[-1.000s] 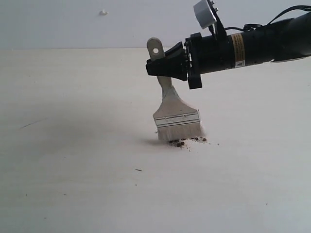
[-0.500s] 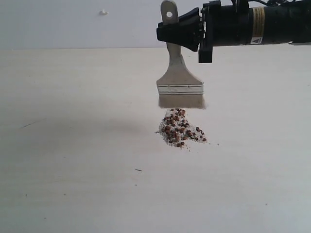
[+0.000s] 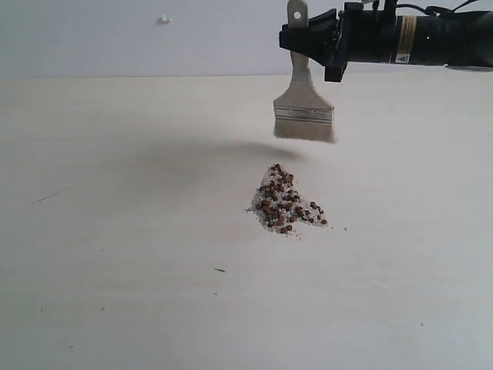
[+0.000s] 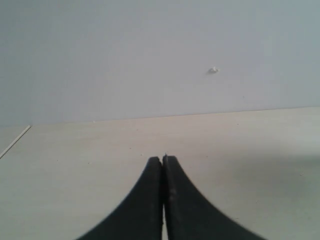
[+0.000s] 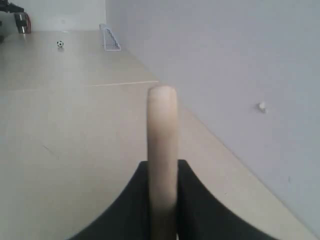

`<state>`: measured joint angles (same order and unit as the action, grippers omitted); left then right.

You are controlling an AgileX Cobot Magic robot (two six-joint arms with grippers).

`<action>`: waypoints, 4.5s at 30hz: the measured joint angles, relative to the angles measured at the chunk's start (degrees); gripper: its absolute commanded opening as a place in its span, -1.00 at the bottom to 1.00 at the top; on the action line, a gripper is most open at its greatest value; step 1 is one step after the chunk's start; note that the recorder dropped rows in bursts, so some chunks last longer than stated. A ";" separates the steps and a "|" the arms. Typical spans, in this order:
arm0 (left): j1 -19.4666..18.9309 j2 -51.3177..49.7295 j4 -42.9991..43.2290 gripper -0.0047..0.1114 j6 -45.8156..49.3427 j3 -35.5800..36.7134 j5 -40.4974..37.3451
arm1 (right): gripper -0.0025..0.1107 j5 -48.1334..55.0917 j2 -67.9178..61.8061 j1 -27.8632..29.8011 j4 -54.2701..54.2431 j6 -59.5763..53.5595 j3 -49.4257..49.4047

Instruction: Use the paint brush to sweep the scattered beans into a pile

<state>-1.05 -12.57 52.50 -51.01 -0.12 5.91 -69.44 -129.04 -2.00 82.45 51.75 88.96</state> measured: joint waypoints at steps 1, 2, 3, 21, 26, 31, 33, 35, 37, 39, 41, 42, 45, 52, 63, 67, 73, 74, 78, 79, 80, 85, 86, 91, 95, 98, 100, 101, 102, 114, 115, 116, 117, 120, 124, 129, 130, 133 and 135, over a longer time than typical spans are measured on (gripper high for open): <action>0.00 0.00 0.00 -0.92 0.00 0.00 0.00 | -0.96 0.00 -1.09 0.00 0.39 0.00 1.27; 0.00 0.00 0.00 -0.92 0.00 0.00 0.00 | -0.96 0.00 -2.09 0.00 0.68 0.00 2.33; 0.00 0.00 0.00 -0.92 0.00 0.00 0.00 | -0.96 0.00 -2.77 0.00 0.79 0.00 3.18; 0.00 0.00 0.00 -0.92 0.00 0.00 0.00 | -0.96 -1.06 -5.72 0.00 8.54 8.17 5.57; 0.00 0.00 0.00 -0.92 0.00 0.00 0.00 | -0.96 -0.93 -5.72 0.00 6.85 9.03 5.57; 0.00 0.00 0.00 -0.92 0.00 0.00 0.00 | -0.96 -0.28 -4.01 0.00 6.00 9.90 5.57; 0.00 0.00 0.00 -0.92 0.00 0.00 0.00 | -0.96 -0.28 -2.83 0.00 6.50 10.18 5.57; 0.00 0.00 0.00 -0.92 0.00 0.00 0.00 | -0.96 -0.28 -1.61 0.00 7.81 10.36 5.57; 0.00 0.00 0.00 -0.92 0.00 0.00 0.00 | -0.96 -0.28 -0.15 0.00 9.32 10.57 5.30; 0.00 0.00 0.00 -0.92 0.00 0.00 0.00 | -0.96 -0.28 1.97 0.00 9.86 10.60 3.70; 0.00 0.00 0.00 -0.92 0.00 0.00 0.00 | -0.96 -0.28 4.68 0.00 10.12 9.26 1.18; 0.00 0.00 0.00 -0.92 0.00 0.00 0.00 | -0.96 -0.28 6.10 0.00 10.13 8.22 -0.53; 0.00 0.00 0.00 -0.92 0.00 0.00 0.00 | -0.96 -0.38 10.56 0.00 8.45 1.44 -8.63; 0.00 0.00 0.00 -0.92 0.00 0.00 0.00 | -0.96 -0.30 11.29 0.00 3.74 -3.24 -12.65; 0.00 0.00 0.00 -0.92 0.00 0.00 0.00 | -0.96 -0.22 3.85 -1.10 -2.84 -5.70 -6.76; 0.00 0.00 0.00 -0.92 0.00 0.00 0.00 | -0.96 -0.22 2.53 -1.25 -4.72 -6.58 -6.76; 0.00 0.00 0.00 -0.92 0.00 0.00 0.00 | -0.96 -0.32 -0.67 -1.25 -5.24 -5.69 -6.76; 0.00 0.00 0.00 -0.92 0.00 0.00 0.00 | -0.96 -0.33 -0.79 -1.25 -5.23 -5.32 -6.76; 0.00 0.00 0.00 -0.92 0.00 0.00 0.00 | -0.96 -0.54 -0.79 -1.35 -3.29 -2.97 -6.43; 0.00 0.00 0.00 -0.92 0.00 0.00 0.00 | -0.96 -0.54 -0.79 -1.48 -2.48 -2.41 -6.43; 0.00 0.00 0.00 -0.92 0.00 0.00 0.00 | -0.96 -0.54 -0.79 -1.57 -1.83 -1.82 -6.43; 0.00 0.00 0.00 -0.92 0.00 0.00 0.00 | -0.96 -0.65 -0.79 -3.11 1.89 0.35 -6.43; 0.00 0.00 0.00 -0.92 0.00 0.00 0.00 | -0.96 -0.65 -0.79 -3.35 2.36 0.63 -6.43; 0.00 0.00 0.00 -0.92 0.00 0.00 0.00 | -0.96 -0.65 -0.79 -4.10 3.88 2.62 -6.28; 0.00 0.00 0.00 -0.92 0.00 0.00 0.00 | -0.96 -0.65 -0.03 -4.47 6.04 4.61 -6.28; 0.00 0.00 0.00 -0.92 0.00 0.00 0.00 | -0.96 -0.65 0.97 -4.97 8.36 6.33 -6.28; 0.00 0.00 0.00 -0.92 0.00 0.00 0.00 | -0.96 -0.65 1.42 -5.23 9.66 7.48 -6.28; 0.00 0.00 0.00 -0.92 0.00 0.00 0.00 | -0.96 -0.65 1.56 -5.36 10.08 8.04 -6.28; 0.00 0.00 0.00 -0.92 0.00 0.00 0.00 | -0.96 -0.65 1.65 -5.50 10.35 8.30 -6.28; 0.00 0.00 0.00 -0.92 0.00 0.00 0.00 | -0.96 -0.53 2.17 -6.12 11.81 9.89 -6.28; 0.00 0.00 0.00 -0.92 0.00 0.00 0.00 | -0.96 -0.53 2.30 -6.12 11.81 9.89 -6.28; 0.00 0.00 0.00 -0.92 0.00 0.00 0.00 | -0.96 -0.44 2.59 -6.12 11.57 9.89 -6.28; 0.00 0.00 0.00 -0.92 0.00 0.00 0.00 | -0.96 -0.44 3.01 -6.12 11.42 9.89 -6.28; 0.00 0.00 0.00 -0.92 0.00 0.00 0.00 | -0.96 -0.31 4.50 -6.12 10.57 9.62 -6.28; 0.00 0.00 0.00 -0.92 0.00 0.00 0.00 | -0.96 -0.31 5.55 -5.99 10.07 9.38 -5.72; 0.00 0.00 0.00 -0.92 0.00 0.00 0.00 | -0.96 -0.31 5.55 -5.92 9.23 9.38 -5.03; 0.00 0.00 0.00 -0.92 0.00 0.00 0.00 | -0.96 -0.31 5.55 -5.87 8.85 9.28 -4.90; 0.00 0.00 0.00 -0.92 0.00 0.00 0.00 | -0.96 -0.31 5.55 -5.65 7.52 9.28 -4.90; 0.00 0.00 0.00 -0.92 0.00 0.00 0.00 | -0.96 -0.31 5.64 -5.05 6.60 10.76 -4.90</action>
<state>-1.05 -12.57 52.50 -51.01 -0.12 5.91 -69.75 -123.39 -7.05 89.05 62.52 84.06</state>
